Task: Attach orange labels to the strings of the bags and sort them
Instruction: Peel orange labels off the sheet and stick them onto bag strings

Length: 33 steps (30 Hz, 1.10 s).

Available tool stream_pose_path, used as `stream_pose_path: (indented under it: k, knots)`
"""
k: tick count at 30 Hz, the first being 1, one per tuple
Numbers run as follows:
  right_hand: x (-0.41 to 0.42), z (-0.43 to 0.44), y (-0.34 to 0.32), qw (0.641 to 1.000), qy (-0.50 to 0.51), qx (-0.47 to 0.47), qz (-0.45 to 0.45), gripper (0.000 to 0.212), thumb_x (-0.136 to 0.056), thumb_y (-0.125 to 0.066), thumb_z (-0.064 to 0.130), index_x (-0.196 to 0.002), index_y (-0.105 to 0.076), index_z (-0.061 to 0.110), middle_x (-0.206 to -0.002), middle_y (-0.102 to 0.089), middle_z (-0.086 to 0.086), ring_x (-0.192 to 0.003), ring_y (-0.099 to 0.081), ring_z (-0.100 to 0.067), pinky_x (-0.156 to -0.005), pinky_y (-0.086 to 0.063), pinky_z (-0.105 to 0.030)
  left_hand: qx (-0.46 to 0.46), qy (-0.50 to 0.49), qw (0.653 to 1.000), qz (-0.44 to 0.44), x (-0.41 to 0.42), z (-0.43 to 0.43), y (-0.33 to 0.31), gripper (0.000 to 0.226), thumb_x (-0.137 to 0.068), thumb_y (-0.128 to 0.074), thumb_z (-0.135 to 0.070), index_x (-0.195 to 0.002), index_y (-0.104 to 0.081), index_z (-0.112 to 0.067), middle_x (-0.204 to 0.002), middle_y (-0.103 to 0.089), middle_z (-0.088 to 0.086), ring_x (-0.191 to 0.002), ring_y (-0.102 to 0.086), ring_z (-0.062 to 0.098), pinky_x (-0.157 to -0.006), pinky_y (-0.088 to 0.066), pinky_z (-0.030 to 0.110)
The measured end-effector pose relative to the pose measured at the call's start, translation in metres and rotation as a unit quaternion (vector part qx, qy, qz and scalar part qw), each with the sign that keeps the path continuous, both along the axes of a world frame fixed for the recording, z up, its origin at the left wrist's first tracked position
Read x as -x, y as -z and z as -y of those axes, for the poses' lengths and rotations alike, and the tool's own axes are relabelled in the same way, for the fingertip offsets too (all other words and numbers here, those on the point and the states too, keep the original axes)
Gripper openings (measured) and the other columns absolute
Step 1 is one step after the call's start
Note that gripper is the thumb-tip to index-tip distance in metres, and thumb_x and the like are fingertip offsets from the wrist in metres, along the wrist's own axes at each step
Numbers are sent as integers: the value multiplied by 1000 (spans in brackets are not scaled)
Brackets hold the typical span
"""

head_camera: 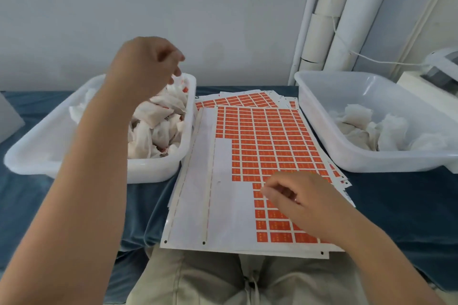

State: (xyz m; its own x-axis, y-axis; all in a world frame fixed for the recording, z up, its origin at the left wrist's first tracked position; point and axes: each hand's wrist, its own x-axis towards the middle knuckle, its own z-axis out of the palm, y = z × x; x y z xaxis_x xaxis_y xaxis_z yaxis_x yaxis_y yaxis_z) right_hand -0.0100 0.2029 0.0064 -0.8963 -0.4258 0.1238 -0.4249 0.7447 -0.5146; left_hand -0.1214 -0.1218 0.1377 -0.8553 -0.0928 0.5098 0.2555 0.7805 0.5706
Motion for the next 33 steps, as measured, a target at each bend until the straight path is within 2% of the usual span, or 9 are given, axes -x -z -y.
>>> stream_pose_path:
  k: [4,7,10,14,20,24,29,31,33]
  knots:
    - [4,-18,-14,997,66,22,-20,6,-98,-51,63,-99,-55,58,-101,-62,40,-104,-56,20,-69,-45,-3,-35,50,998,-33,-57,-60,51,35,-100,-55,-50,-77,-72,-30,-70,-71,-19,-53,-63,6,-49,-49,15]
    - [11,-39,-24,985,144,64,-67,27,-93,-42,73,-107,-56,55,-110,-57,42,-105,-57,17,-79,-40,-6,-56,104,992,44,-95,-95,99,40,-96,-49,-65,-78,-70,-36,-76,-71,-23,-67,-69,1,-57,-55,22]
    - [25,-73,-31,959,227,123,-114,25,-99,-45,63,-109,-61,47,-114,-57,35,-107,-55,15,-85,-41,-17,-75,141,980,122,-111,-114,135,45,-83,-41,-76,-78,-70,-42,-78,-70,-34,-76,-69,-9,-61,-48,10]
    - [63,-128,-41,939,342,26,-12,40,-108,-38,51,-115,-73,34,-131,-63,1,-121,-58,-20,-101,-46,-42,-111,146,971,154,-115,-120,156,53,-76,-38,-81,-79,-71,-40,-80,-68,-40,-79,-68,-14,-56,-45,4]
    - [108,-141,-49,882,430,-95,167,85,-104,-13,71,-130,-72,14,-144,-59,-18,-118,-56,-34,-104,-36,-44,-176,179,949,190,-120,-124,152,52,-76,-43,-79,-82,-73,-37,-84,-72,-36,-81,-70,-11,-56,-47,0]
    - [114,-143,-48,876,462,-65,119,91,-105,-15,69,-137,-61,-2,-145,-55,-29,-132,-52,-42,-110,-36,-49,-183,186,947,190,-123,-123,148,50,-78,-44,-77,-83,-73,-38,-82,-71,-36,-80,-70,-11,-57,-46,0]
    - [97,-160,-58,909,414,47,-14,54,-105,-50,52,-107,-77,6,-113,-73,-16,-101,-64,-32,-85,-44,-41,-198,191,944,185,-123,-121,145,54,-78,-44,-78,-82,-74,-33,-80,-72,-29,-79,-71,-6,-61,-47,1]
    - [83,-155,-64,915,375,122,-82,15,-97,-69,38,-96,-82,31,-104,-78,10,-97,-69,-12,-85,-46,-31,-203,195,942,185,-125,-122,144,54,-78,-44,-77,-82,-74,-32,-79,-73,-27,-78,-72,-4,-63,-46,1]
    - [69,-141,-73,912,339,196,-122,13,-92,-76,36,-87,-80,47,-95,-78,22,-92,-71,-1,-85,-50,-25,-204,203,939,190,-125,-123,145,52,-80,-46,-75,-84,-75,-32,-80,-74,-25,-78,-72,-2,-64,-48,2]
